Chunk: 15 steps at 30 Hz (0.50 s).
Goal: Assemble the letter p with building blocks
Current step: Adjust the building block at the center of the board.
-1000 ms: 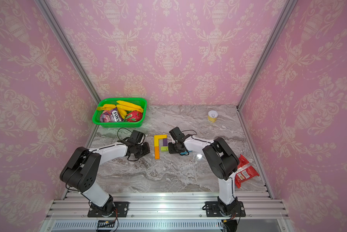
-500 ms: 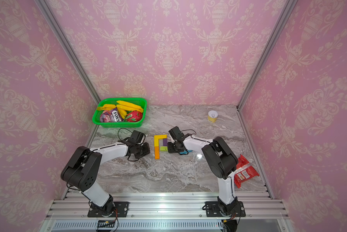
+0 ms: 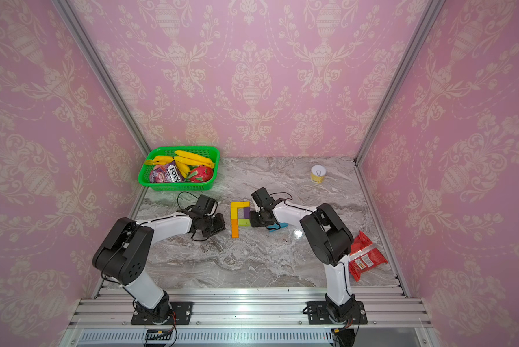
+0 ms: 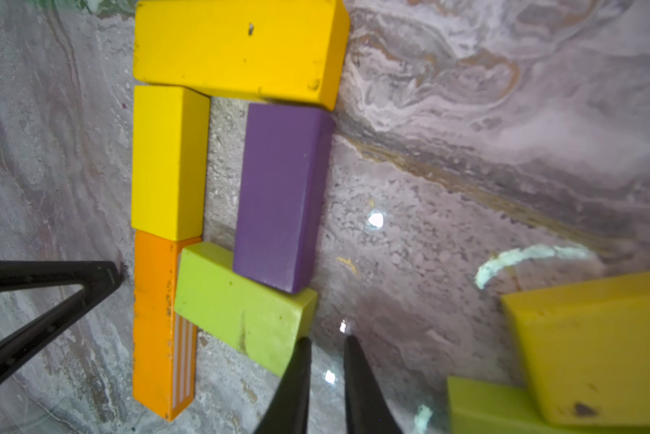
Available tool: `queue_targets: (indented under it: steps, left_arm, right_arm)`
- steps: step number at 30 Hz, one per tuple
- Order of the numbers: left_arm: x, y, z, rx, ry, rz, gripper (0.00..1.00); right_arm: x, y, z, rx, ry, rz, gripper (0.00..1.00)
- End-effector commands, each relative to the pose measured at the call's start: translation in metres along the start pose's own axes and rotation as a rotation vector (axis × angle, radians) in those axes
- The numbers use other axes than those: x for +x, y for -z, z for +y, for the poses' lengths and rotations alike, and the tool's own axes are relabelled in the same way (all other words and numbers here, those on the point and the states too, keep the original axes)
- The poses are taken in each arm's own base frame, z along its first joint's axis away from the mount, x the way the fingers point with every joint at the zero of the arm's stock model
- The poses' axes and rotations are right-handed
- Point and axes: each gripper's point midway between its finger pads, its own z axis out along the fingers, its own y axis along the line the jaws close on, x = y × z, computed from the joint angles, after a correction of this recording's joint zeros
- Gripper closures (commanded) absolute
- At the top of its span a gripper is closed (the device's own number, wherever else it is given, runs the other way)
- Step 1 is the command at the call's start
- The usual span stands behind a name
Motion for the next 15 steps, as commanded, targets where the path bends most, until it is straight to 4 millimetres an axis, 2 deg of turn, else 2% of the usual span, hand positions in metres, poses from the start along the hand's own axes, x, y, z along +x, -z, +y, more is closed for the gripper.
queue_targets:
  steps: [1, 15]
  left_arm:
    - [-0.0017, -0.0025, 0.0025, -0.009, -0.005, 0.014, 1.0]
    - [-0.0032, 0.001, 0.0021, -0.007, -0.002, 0.003, 1.0]
  right_arm:
    - [0.0067, -0.0091, -0.0122, 0.023, -0.026, 0.036, 0.79]
    - [0.0014, -0.0102, -0.0081, 0.007, -0.023, 0.031, 0.8]
